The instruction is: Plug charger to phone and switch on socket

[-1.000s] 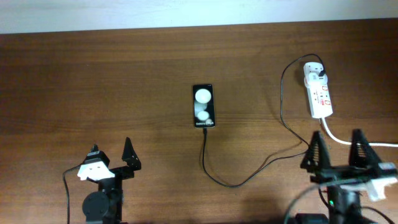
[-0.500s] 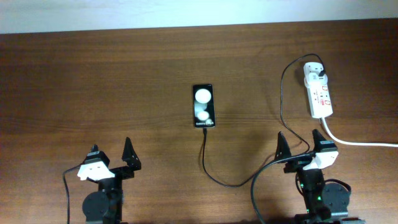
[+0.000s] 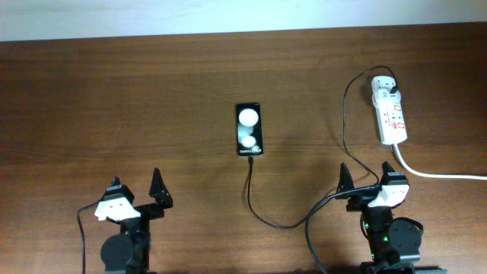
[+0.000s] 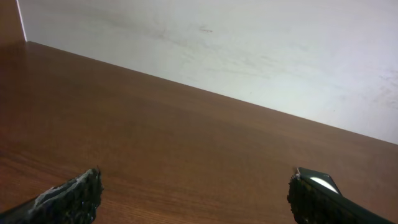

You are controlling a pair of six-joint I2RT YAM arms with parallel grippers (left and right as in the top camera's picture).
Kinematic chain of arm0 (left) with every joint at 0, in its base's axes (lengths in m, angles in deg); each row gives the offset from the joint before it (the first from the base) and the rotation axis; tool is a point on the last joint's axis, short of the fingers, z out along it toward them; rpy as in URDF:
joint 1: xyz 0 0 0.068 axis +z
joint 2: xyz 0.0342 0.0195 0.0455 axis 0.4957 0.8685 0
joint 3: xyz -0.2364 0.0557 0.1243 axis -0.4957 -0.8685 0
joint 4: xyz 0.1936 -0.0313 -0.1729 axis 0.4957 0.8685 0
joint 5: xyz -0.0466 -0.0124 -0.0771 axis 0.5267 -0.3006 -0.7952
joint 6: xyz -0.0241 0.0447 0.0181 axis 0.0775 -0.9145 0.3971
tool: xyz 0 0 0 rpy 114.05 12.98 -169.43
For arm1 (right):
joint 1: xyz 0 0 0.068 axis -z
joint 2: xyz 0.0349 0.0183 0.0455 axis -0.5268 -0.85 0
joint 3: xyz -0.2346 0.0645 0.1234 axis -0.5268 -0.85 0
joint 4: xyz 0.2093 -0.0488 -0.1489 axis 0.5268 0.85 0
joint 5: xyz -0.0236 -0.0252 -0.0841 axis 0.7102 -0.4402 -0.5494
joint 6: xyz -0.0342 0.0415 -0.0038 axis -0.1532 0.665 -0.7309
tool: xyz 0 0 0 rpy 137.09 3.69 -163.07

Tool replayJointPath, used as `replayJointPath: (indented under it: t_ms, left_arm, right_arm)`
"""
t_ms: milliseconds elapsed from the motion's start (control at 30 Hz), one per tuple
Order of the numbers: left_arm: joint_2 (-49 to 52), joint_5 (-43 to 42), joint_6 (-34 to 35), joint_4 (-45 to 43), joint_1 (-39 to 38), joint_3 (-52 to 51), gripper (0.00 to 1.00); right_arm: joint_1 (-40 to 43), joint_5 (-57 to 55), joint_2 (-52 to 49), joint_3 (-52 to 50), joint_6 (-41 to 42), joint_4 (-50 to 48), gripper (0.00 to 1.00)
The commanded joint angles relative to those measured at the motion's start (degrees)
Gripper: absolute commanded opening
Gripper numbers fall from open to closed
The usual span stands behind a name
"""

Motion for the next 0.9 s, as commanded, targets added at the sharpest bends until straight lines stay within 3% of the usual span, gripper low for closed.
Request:
replayJointPath:
  t_ms: [0,67,867]
  left_arm:
    - [-0.3,-0.6,-1.1,-0.2,0.2,-0.5,0.99]
    - [-0.3,-0.6,-1.1,-0.2,0.2,-0.5,0.99]
    - [-0.3,-0.6,-1.1,-0.2,0.2,-0.5,0.99]
  right_arm:
    - [0.2,-0.7,0.6,-0.4,-2.3,0.2,0.99]
    - [0.2,-0.2,0.6,-0.4,-6.7,0.2,0.99]
    - [0.2,-0.5,0.6,-0.4,-4.5,0.2,0.99]
